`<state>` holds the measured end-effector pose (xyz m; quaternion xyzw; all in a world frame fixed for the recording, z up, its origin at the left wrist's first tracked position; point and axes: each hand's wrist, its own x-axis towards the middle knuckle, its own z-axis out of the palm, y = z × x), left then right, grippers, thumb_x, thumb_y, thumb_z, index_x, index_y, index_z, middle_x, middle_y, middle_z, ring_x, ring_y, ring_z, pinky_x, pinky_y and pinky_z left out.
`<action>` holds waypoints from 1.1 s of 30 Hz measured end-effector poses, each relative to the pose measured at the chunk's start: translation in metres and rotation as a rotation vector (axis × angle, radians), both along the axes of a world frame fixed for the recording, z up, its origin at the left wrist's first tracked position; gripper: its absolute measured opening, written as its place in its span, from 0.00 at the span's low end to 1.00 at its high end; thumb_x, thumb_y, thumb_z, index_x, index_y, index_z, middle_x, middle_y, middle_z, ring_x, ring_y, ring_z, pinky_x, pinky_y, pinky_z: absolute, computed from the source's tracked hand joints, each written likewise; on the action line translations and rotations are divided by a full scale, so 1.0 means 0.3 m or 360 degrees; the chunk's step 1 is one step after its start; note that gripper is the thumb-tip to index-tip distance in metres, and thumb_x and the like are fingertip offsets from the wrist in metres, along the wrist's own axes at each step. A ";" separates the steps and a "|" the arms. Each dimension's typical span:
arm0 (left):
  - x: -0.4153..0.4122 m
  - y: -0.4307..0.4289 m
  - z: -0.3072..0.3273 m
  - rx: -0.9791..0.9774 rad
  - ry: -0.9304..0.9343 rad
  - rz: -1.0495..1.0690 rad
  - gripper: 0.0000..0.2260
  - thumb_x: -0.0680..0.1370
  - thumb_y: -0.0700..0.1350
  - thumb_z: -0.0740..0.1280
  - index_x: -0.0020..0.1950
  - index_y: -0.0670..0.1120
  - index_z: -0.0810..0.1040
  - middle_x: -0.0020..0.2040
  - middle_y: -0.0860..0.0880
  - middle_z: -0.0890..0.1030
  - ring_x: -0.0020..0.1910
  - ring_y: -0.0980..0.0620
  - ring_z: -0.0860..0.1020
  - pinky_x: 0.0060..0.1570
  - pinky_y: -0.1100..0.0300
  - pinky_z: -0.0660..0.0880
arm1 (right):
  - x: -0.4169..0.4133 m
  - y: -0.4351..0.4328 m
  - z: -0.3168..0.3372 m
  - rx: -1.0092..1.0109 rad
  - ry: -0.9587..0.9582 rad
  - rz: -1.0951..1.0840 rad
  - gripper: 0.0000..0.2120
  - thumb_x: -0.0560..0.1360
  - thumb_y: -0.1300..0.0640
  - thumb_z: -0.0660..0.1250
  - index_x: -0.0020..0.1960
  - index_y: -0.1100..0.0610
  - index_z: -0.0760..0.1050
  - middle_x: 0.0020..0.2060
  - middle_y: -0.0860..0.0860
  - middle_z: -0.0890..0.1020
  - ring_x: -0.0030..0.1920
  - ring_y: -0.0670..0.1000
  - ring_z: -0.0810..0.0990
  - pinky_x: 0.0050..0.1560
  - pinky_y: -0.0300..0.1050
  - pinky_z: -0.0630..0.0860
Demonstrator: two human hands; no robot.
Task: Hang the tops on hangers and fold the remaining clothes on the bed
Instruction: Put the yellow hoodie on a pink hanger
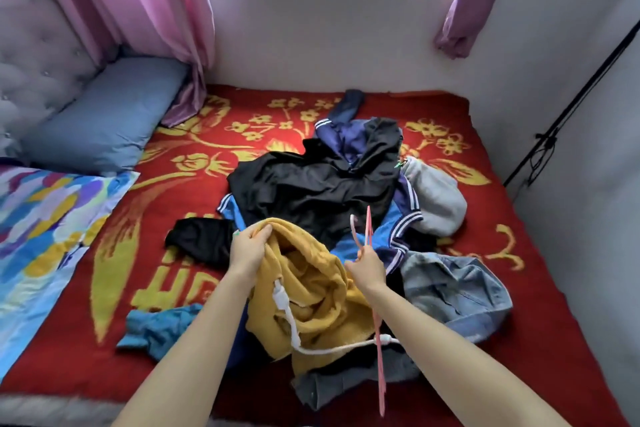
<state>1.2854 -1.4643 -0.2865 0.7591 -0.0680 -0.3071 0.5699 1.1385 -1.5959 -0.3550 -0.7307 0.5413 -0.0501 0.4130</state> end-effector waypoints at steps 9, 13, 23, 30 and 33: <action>-0.015 -0.039 0.263 -0.0542 0.0126 0.0346 0.07 0.80 0.48 0.62 0.47 0.49 0.78 0.41 0.48 0.80 0.40 0.50 0.79 0.39 0.56 0.76 | 0.032 0.105 -0.061 0.0400 -0.0252 -0.0567 0.25 0.72 0.48 0.70 0.61 0.62 0.68 0.58 0.56 0.75 0.62 0.58 0.73 0.59 0.48 0.69; -0.004 -0.039 0.385 -0.0732 0.0132 0.0418 0.06 0.80 0.49 0.62 0.46 0.51 0.76 0.42 0.50 0.80 0.42 0.52 0.79 0.38 0.57 0.75 | 0.114 0.081 0.081 0.0372 -0.0614 -0.0804 0.09 0.73 0.63 0.65 0.41 0.58 0.64 0.38 0.51 0.70 0.45 0.55 0.71 0.44 0.41 0.65; 0.178 0.072 0.393 -0.0774 -0.0071 0.0633 0.15 0.80 0.48 0.63 0.64 0.44 0.74 0.54 0.48 0.78 0.55 0.48 0.76 0.54 0.53 0.74 | 0.125 -0.108 0.815 -0.0499 -0.1503 -0.0464 0.18 0.70 0.73 0.63 0.34 0.53 0.62 0.31 0.49 0.69 0.31 0.48 0.69 0.36 0.40 0.71; 0.093 0.076 0.249 -0.0058 -0.1358 0.0044 0.21 0.76 0.42 0.67 0.69 0.43 0.69 0.63 0.40 0.72 0.64 0.41 0.69 0.63 0.52 0.66 | 0.097 -0.028 0.793 -0.0509 -0.1566 -0.0387 0.16 0.71 0.71 0.66 0.35 0.54 0.65 0.32 0.49 0.72 0.32 0.46 0.72 0.36 0.37 0.76; 0.040 0.005 0.225 -0.0117 -0.1283 -0.1012 0.12 0.76 0.48 0.64 0.57 0.47 0.80 0.52 0.50 0.80 0.53 0.50 0.76 0.56 0.56 0.72 | 0.117 -0.021 0.740 -0.0500 -0.1530 -0.0447 0.18 0.69 0.73 0.65 0.33 0.54 0.63 0.32 0.49 0.72 0.34 0.48 0.72 0.44 0.48 0.75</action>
